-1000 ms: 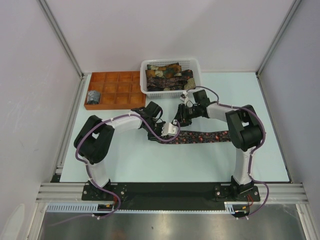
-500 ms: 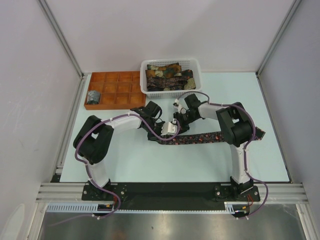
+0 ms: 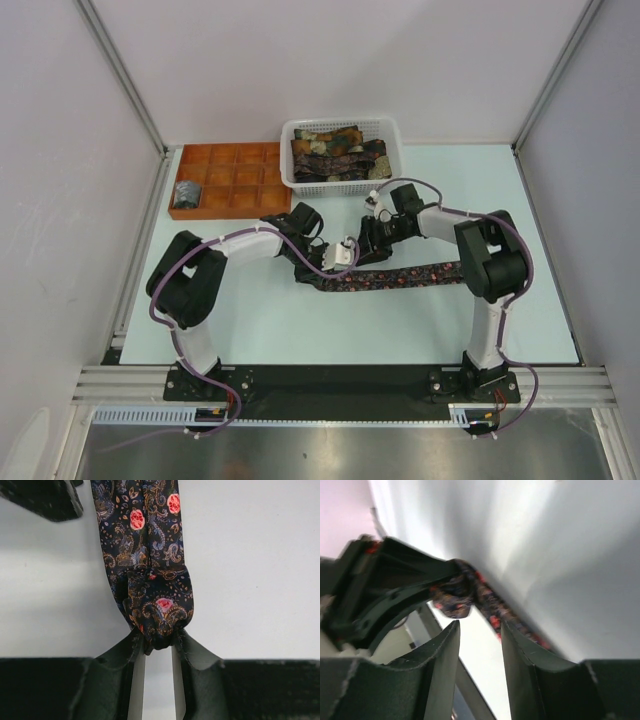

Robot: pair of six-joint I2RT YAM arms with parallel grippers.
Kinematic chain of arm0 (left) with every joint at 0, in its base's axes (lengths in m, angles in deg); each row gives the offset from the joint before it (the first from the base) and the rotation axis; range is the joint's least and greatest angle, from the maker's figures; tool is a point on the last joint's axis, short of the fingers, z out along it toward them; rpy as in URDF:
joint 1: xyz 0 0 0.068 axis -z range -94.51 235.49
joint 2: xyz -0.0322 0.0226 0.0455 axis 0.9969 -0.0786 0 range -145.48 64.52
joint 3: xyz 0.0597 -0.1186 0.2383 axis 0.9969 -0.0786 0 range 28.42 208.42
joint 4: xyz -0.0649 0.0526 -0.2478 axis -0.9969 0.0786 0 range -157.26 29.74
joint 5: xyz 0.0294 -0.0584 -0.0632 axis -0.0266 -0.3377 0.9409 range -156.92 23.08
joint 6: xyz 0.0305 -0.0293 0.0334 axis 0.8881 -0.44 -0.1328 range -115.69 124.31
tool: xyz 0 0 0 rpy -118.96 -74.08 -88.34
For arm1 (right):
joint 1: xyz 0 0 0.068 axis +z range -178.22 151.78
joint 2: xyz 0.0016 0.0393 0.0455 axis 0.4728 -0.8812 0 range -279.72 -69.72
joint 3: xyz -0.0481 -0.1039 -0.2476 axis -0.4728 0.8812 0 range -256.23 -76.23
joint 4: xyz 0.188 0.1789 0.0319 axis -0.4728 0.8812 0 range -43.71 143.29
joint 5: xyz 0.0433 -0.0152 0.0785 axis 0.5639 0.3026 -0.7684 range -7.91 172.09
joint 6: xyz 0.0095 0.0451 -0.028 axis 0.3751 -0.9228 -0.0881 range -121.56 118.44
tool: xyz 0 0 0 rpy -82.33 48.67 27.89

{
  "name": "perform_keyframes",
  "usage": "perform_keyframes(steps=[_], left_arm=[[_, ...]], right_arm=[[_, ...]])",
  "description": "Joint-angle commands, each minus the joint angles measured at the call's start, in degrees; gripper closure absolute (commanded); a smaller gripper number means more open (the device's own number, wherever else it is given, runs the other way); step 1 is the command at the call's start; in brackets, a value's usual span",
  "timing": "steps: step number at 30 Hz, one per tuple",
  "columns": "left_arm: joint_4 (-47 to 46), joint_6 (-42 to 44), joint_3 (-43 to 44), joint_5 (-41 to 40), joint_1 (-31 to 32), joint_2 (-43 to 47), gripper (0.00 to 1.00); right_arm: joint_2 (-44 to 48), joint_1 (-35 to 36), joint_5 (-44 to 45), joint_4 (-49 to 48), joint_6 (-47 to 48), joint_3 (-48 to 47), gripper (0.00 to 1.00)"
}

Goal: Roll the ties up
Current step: Roll the tie at the center of the board.

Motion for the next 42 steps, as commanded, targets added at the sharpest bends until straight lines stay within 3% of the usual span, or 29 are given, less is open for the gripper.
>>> perform_keyframes(steps=[1,15,19,21,26,29,33,36,39,42], left_arm=[[1.9,0.6,2.0,0.7,-0.3,-0.4,0.76],[1.4,0.7,1.3,0.5,-0.4,0.0,0.76],[1.4,1.1,1.0,0.5,-0.3,0.2,0.76],[1.5,1.1,1.0,0.3,-0.4,0.1,0.76],[1.5,1.2,0.9,0.5,-0.4,0.2,0.73],[1.4,1.3,0.7,1.0,-0.6,0.8,0.65],[1.2,1.0,0.8,3.6,-1.5,2.4,0.31],[0.5,0.4,0.7,4.7,-2.1,3.3,0.15],[-0.9,-0.7,0.6,5.2,-2.1,3.4,0.04],[-2.8,-2.9,1.1,4.9,-1.7,2.8,0.03]], right_arm=[[4.6,3.0,-4.9,-8.3,-9.8,3.2,0.57],[-0.7,7.7,-3.6,-19.3,-20.2,6.1,0.55],[-2.7,8.2,-2.4,-18.6,-18.8,4.6,0.57],[-3.2,8.1,-3.0,-18.3,-18.6,4.4,0.64],[-2.5,7.7,-3.3,-16.2,-16.2,5.2,0.99],[-2.5,6.3,-2.5,-14.1,-13.9,5.6,1.00],[-2.7,4.9,-1.9,-13.6,-12.1,6.0,1.00],[-2.9,4.2,-1.7,-13.5,-11.4,6.3,1.00],[-3.0,3.9,-1.6,-13.6,-10.7,7.1,1.00],[-3.3,3.4,-1.6,-13.3,-9.8,8.0,1.00]])
